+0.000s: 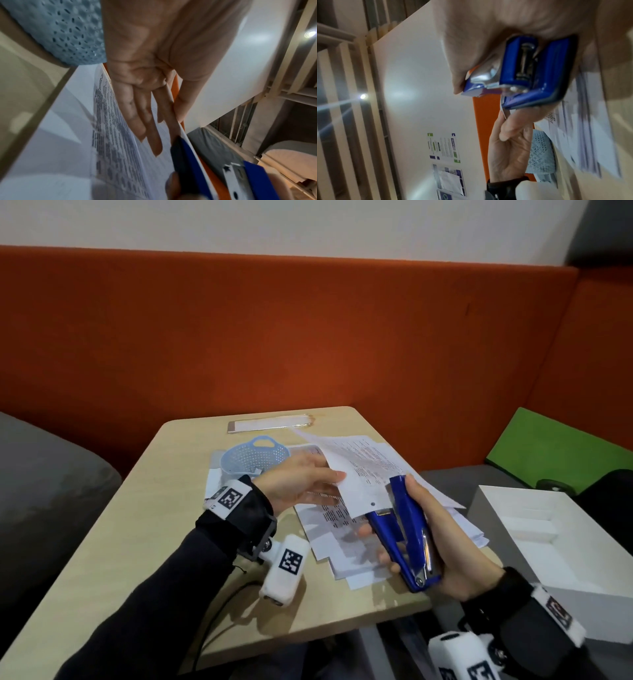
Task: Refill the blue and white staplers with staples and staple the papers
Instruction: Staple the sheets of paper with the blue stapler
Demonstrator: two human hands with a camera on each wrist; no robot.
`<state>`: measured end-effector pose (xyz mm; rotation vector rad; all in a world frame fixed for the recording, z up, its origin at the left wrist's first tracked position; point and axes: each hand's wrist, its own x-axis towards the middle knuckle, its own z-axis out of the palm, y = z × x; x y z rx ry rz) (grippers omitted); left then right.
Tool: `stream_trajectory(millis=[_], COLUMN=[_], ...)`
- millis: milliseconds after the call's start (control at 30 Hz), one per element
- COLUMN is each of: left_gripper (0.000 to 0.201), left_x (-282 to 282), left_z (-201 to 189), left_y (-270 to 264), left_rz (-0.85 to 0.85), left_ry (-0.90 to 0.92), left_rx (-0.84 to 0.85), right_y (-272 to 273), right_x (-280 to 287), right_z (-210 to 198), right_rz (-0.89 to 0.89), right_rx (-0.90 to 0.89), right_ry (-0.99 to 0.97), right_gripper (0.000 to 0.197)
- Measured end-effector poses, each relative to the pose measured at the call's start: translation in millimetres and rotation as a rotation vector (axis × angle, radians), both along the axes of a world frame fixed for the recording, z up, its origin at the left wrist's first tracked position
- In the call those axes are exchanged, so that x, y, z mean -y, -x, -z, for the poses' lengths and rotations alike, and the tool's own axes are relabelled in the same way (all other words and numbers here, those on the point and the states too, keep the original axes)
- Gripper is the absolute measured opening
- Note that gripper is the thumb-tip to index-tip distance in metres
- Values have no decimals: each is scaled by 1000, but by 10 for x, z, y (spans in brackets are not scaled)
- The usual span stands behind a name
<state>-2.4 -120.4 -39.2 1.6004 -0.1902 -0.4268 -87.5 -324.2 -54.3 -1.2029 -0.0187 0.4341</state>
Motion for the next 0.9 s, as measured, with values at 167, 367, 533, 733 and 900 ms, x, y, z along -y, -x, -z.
stream_trajectory(millis=[167, 367, 533, 733, 900], left_gripper=[27, 28, 30, 30, 31], left_x=[-9, -45, -72, -105, -110], left_z=[56, 130, 164, 189, 203], left_y=[-8, -18, -11, 10, 18], left_rz=[1, -2, 9, -2, 22], left_ry=[35, 83, 43, 48, 51], left_rx=[9, -45, -44, -48, -49], right_y=[-104, -164, -189, -198, -206], right_x=[-48, -59, -93, -128, -116], right_z=[81, 182, 191, 274, 295], right_rz=[-59, -47, -10, 5, 24], right_rx=[-27, -35, -9, -24, -20], right_ry=[-99, -47, -42, -38, -66], right_gripper=[62, 59, 50, 44, 47])
